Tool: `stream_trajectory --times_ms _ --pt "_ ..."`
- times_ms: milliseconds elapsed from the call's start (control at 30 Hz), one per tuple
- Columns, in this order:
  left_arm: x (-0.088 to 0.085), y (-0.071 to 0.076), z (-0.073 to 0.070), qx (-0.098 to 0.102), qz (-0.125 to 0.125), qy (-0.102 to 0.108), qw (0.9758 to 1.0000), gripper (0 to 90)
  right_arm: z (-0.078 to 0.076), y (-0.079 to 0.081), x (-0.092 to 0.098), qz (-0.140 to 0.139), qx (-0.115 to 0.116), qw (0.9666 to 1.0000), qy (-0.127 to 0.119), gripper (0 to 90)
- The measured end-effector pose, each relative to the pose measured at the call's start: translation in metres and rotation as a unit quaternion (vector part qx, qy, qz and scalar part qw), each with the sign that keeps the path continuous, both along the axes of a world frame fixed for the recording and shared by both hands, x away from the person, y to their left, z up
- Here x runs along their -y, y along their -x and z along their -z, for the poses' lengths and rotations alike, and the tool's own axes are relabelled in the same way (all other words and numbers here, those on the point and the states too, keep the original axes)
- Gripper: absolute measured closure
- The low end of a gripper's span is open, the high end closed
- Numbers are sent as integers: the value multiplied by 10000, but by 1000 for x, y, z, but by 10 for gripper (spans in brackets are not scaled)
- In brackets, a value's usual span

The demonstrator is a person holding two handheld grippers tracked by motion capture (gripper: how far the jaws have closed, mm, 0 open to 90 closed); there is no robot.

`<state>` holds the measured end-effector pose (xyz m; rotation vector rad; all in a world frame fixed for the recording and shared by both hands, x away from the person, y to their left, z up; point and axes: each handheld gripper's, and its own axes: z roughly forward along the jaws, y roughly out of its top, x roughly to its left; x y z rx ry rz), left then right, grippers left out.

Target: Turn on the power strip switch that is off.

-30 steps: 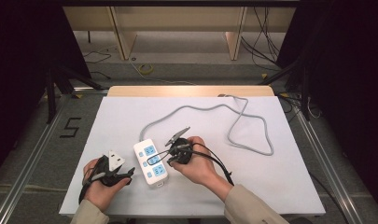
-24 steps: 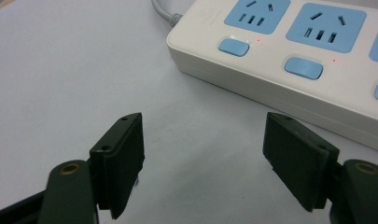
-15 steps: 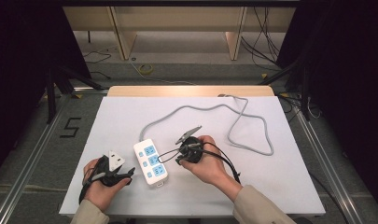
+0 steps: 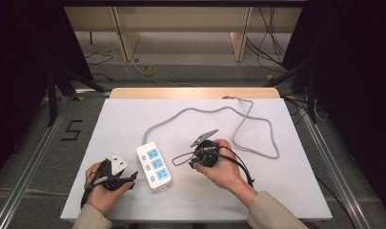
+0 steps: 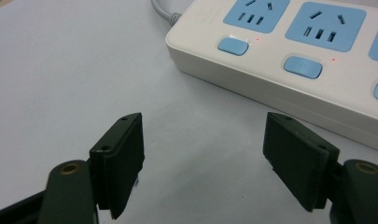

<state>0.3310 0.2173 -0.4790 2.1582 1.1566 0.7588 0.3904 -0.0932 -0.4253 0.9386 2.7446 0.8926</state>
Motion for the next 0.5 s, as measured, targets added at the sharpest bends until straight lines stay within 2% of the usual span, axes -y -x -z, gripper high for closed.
stream_trajectory --times_ms 500 --pt "0 0 0 -26 -2 0 10000 290 0 2 25 221 38 9997 -60 789"
